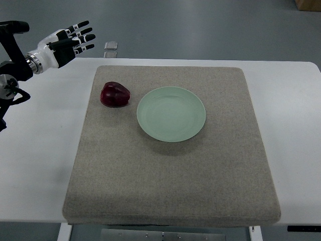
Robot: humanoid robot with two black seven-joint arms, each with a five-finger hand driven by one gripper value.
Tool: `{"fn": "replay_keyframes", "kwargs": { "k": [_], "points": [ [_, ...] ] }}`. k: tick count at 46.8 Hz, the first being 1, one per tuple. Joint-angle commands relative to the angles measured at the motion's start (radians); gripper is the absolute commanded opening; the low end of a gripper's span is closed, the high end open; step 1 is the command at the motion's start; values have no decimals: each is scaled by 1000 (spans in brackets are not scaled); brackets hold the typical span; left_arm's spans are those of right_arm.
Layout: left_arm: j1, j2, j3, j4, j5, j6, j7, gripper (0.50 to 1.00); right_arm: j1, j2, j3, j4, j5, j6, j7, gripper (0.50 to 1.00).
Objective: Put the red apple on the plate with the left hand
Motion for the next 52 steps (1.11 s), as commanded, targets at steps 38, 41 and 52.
{"fn": "replay_keyframes", "kwargs": {
  "k": [38,41,52],
  "points": [
    [-17,93,40,-55,179,-89,-27,996,0,0,0,0,0,0,0,928],
    [-17,110,40,-81,250,-89,-62,996,0,0,0,0,0,0,0,928],
    [-18,157,41,-181,500,-84,-122,996,0,0,0,0,0,0,0,928]
  ]
}}
